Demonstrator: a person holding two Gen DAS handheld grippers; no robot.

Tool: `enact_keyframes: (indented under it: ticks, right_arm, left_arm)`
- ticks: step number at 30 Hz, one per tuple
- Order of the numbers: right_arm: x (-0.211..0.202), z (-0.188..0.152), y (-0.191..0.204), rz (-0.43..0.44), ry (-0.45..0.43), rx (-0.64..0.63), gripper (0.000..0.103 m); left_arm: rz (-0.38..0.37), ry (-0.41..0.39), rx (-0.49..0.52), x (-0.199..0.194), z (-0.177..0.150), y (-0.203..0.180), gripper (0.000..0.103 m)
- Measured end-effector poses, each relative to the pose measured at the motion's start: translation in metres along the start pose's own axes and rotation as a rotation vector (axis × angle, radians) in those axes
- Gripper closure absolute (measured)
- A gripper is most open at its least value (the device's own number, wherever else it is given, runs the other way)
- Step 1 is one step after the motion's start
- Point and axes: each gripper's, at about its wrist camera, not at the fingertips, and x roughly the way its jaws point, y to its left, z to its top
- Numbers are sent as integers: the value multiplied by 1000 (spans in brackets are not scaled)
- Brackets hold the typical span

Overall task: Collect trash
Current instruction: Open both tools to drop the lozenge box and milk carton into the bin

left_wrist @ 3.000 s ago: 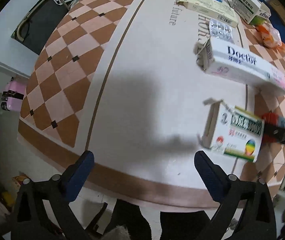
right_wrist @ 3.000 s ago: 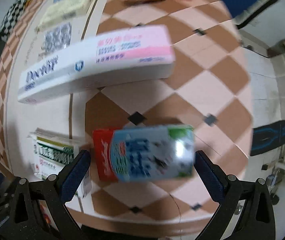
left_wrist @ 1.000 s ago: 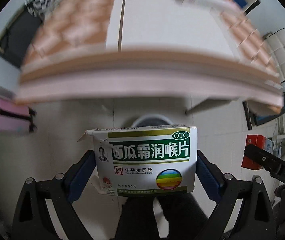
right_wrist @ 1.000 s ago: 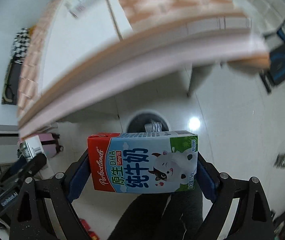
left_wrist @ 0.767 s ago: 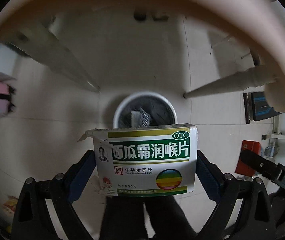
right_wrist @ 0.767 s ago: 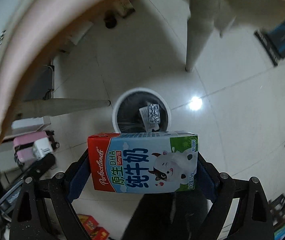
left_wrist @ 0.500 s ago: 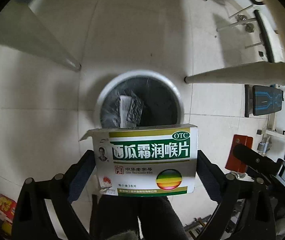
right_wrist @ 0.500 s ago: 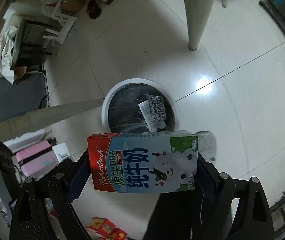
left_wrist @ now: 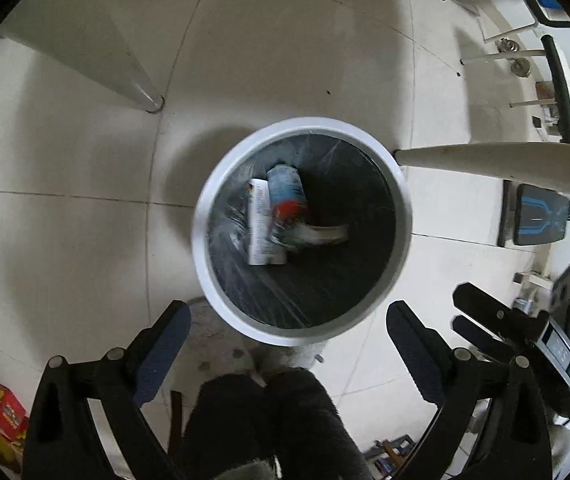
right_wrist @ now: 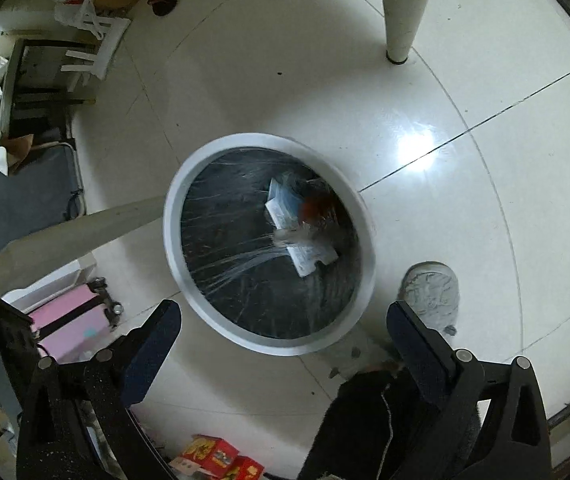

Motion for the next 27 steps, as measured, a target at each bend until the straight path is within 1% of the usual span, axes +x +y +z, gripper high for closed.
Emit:
enact_keyframes:
  ticks: [4, 5, 8, 12, 16, 22, 26, 27]
  right_arm:
    - [-14, -3, 6, -99, -47, -62, 0]
    - [-20, -6, 11, -135, -64, -92, 0]
    - [-37, -15, 27, -197, -90, -162, 0]
    - [-64, -31, 44, -244, -117, -227, 0]
    - [-91, -49, 60, -279, -134, -275, 0]
    - [-134, -80, 78, -293, -135, -314, 0]
    - [-173, -104, 95, -297, -143, -342, 0]
    - [-188, -111, 101, -297, -144, -355, 0]
  left_arm:
    - [95, -51, 50, -17, -5, -6, 3]
    - [123, -61, 65, -22, -7, -8, 3]
    - [190, -94, 102, -40, -18, -13, 3]
    - [233, -120, 121, -65, -31, -12, 3]
    - [256, -141, 130, -94, -48, -13, 3]
    - [268, -153, 132, -141, -73, -17, 3]
    - [270, -163, 121, -179, -91, -22, 3]
    - [267, -167, 117, -194, -97, -23, 3]
